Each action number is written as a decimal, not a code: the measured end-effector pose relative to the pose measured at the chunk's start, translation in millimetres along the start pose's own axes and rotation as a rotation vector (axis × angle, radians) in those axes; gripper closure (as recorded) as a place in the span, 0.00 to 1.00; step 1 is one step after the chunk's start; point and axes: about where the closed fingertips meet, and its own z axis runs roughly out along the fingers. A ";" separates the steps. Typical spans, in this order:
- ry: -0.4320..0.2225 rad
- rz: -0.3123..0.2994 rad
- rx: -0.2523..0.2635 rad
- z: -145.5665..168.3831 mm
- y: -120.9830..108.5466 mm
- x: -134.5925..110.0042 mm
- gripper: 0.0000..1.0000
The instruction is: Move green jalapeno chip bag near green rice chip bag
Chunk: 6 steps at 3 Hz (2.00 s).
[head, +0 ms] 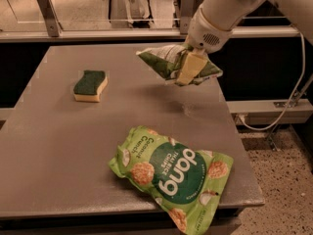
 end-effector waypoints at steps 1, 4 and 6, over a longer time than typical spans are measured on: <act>-0.034 0.042 -0.013 -14.9 26.0 14.4 1.00; -0.100 0.013 -0.073 -26.7 93.2 32.3 1.00; -0.196 -0.103 -0.142 -19.5 121.6 18.3 1.00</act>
Offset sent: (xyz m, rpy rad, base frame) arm -0.0982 -0.0352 -0.0092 0.0653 0.0979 -0.0660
